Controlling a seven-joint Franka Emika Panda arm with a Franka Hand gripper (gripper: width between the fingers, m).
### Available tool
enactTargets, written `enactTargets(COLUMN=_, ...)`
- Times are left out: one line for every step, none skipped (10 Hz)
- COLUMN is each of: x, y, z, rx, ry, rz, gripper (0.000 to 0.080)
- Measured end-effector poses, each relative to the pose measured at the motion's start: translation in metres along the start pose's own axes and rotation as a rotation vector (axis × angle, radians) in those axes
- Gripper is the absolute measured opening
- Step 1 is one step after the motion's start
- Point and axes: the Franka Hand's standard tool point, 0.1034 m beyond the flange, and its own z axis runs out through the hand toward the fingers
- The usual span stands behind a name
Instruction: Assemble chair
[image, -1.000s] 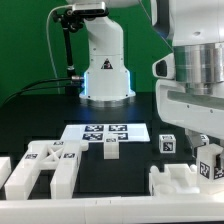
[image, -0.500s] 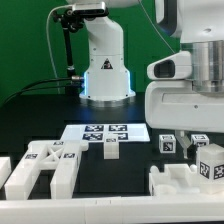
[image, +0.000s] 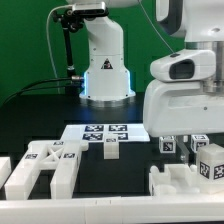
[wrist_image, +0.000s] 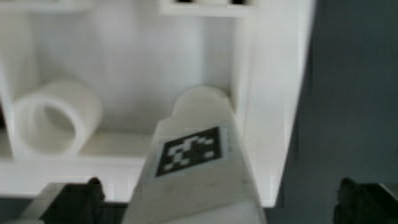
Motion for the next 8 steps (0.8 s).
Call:
enactTargets(x=-0.0018, y=0.0003, z=0.0019, rx=-0.002, ry=-0.011, rz=-0.117, gripper=0.0649)
enactTargets(x=-0.0017, y=0.0005, z=0.0019, rx=-0.002, ry=-0.011, rz=-0.114, gripper=0.0649)
enactTargets(x=-0.0017, y=0.0005, z=0.0020, rx=-0.002, ry=-0.011, rz=-0.113, gripper=0.0521)
enactTargets(x=-0.0017, y=0.0006, z=0.0020, rx=-0.002, ry=-0.011, rz=-0.113, gripper=0.0385)
enactTargets(x=-0.0017, y=0.0004, z=0.0020, rx=0.000, ry=-0.011, rz=-0.096, gripper=0.0385)
enactTargets(x=-0.0018, y=0.0005, z=0.0021, rx=0.000, ry=-0.011, rz=0.013, gripper=0.0284)
enactTargets(x=-0.0018, y=0.0004, z=0.0022, rx=0.000, ry=-0.011, rz=0.078, gripper=0.0284)
enactTargets(x=-0.0018, y=0.0004, z=0.0022, rx=0.000, ry=-0.011, rz=0.113, gripper=0.0284)
